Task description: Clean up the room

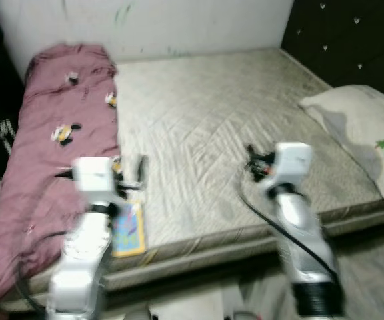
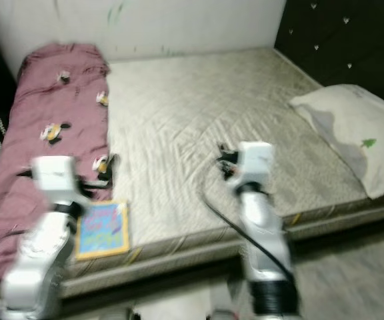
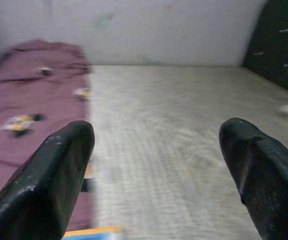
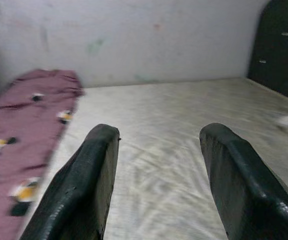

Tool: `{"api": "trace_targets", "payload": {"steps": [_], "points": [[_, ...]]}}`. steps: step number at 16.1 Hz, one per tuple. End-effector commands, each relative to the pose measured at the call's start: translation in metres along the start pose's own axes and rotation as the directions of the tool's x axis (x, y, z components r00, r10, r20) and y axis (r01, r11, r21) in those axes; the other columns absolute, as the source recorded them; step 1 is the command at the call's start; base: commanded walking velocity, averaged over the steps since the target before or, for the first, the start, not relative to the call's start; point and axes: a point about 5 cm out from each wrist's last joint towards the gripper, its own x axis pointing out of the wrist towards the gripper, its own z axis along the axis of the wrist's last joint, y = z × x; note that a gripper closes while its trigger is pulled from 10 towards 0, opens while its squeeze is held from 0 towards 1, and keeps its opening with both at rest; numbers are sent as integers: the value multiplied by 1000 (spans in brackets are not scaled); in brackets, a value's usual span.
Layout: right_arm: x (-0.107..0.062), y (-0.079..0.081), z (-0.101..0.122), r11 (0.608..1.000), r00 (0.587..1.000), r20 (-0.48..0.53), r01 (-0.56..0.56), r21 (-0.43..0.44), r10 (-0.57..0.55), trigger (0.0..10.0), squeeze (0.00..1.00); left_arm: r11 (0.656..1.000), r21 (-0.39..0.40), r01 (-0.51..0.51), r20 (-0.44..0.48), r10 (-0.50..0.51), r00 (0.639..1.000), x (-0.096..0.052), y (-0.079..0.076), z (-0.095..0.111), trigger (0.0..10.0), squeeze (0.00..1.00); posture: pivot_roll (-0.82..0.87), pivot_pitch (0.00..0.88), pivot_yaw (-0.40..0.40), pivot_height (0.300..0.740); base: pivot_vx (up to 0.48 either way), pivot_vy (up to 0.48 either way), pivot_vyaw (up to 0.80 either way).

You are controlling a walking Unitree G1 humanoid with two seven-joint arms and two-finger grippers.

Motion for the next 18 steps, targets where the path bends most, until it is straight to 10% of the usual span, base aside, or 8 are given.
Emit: {"api": "trace_targets", "payload": {"steps": [1, 18], "points": [[-1, -10, 2, 999, 1000, 6, 28, -18, -28, 10000, 0, 1000, -7, 21, 12, -21, 1000, 1, -8, 3, 10000, 0, -51, 0, 24, 740, 0, 458, 0], [4, -5, 8, 999, 1000, 25, -2, 36, 1, 10000, 0, 999, 12, 35, 86, -36, 996, 1, -7, 11, 10000, 0, -42, 0, 19, 740, 0, 349, 0]]}}
